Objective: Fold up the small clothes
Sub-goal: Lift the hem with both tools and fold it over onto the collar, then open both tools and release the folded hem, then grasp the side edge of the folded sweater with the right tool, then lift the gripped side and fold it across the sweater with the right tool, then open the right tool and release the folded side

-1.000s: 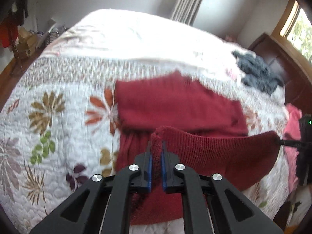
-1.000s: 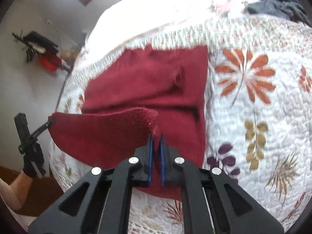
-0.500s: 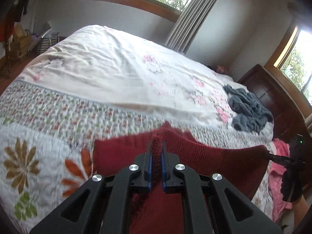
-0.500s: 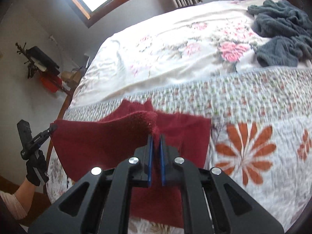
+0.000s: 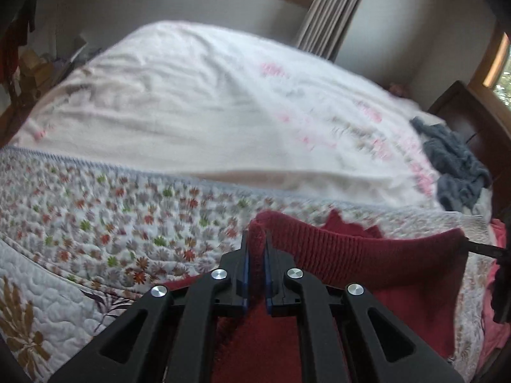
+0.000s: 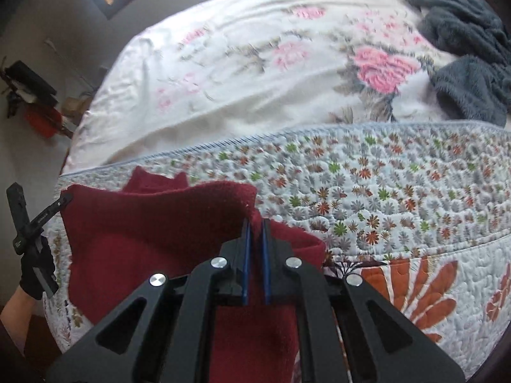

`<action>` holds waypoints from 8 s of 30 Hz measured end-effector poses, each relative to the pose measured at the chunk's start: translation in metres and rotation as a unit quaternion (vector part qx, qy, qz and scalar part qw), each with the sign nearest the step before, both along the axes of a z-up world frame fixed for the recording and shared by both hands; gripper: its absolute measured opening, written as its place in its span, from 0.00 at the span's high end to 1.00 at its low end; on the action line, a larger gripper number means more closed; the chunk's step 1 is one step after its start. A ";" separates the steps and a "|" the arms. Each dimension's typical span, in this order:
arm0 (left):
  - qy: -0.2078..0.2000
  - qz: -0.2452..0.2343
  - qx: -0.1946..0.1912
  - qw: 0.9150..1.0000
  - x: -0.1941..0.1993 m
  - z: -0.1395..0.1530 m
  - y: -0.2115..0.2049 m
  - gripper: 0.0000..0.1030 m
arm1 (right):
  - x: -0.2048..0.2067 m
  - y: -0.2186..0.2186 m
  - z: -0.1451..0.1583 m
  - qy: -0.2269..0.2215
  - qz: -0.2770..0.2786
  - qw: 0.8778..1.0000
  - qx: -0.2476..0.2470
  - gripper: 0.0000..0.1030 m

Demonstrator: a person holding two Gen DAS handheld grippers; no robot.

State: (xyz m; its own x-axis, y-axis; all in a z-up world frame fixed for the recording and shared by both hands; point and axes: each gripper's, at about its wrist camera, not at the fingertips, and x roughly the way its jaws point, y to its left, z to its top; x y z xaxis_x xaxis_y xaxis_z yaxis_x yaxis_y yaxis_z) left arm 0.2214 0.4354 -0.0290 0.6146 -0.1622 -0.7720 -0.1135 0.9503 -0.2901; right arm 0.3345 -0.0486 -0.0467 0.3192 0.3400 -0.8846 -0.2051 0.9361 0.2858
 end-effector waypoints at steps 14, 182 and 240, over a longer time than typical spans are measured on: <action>0.098 0.010 0.035 0.995 0.034 -0.063 0.006 0.77 | 0.027 0.001 -0.081 0.077 -0.028 0.996 -0.034 0.89; 0.092 -0.065 -0.028 0.993 -0.076 -0.013 -0.108 0.42 | -0.102 0.109 0.009 0.099 0.074 0.989 0.077 0.87; 0.167 -0.095 -0.256 0.947 -0.024 -0.066 -0.167 0.70 | -0.142 0.065 -0.070 0.180 -0.023 0.968 0.172 0.56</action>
